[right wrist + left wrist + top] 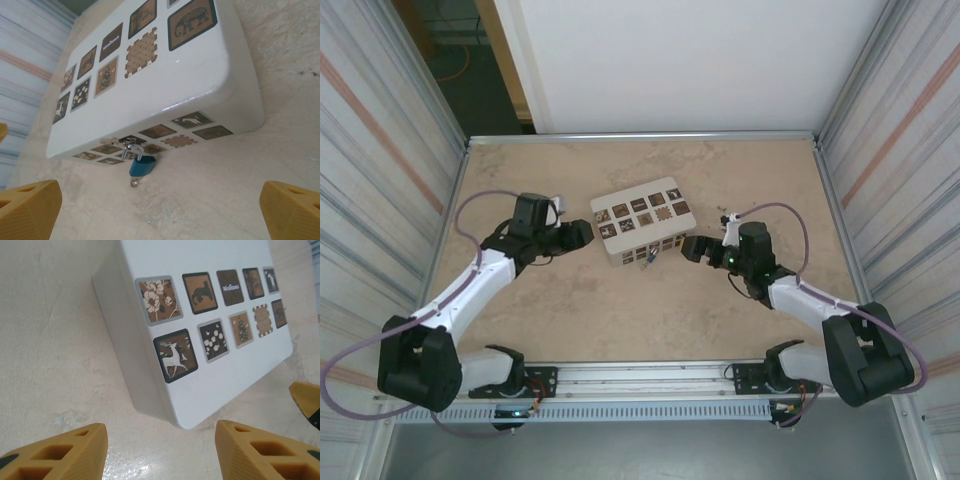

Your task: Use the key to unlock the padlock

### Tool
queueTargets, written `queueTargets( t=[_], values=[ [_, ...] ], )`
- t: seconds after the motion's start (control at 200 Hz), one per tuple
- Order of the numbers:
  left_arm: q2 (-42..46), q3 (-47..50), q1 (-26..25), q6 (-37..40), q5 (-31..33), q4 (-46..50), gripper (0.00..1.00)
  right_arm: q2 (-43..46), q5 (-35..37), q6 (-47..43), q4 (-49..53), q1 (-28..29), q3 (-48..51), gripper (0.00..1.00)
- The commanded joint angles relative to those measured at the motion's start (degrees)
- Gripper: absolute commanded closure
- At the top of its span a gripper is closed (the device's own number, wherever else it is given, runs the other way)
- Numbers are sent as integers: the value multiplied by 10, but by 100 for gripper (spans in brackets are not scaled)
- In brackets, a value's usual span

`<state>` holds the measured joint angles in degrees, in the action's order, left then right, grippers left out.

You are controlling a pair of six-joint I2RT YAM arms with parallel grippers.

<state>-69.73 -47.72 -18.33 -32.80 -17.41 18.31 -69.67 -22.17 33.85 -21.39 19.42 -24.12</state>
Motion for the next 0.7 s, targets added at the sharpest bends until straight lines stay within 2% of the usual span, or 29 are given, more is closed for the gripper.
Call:
queueTargets(
  t=[0.0,0.19,0.446,0.696],
  values=[
    [22,-13,0,-2,5,11,42,25,-12,-1,-12,-6,13,0],
    [10,-30,-13,-7,-30,-1,46,31,-36,14,-48,-9,29,1],
    [-55,-73,-41,-9,-60,-14,53,-4,-58,48,-121,-9,44,1],
    [-115,-105,-56,-10,-73,-24,54,-44,-70,48,-171,-2,44,0]
  ],
)
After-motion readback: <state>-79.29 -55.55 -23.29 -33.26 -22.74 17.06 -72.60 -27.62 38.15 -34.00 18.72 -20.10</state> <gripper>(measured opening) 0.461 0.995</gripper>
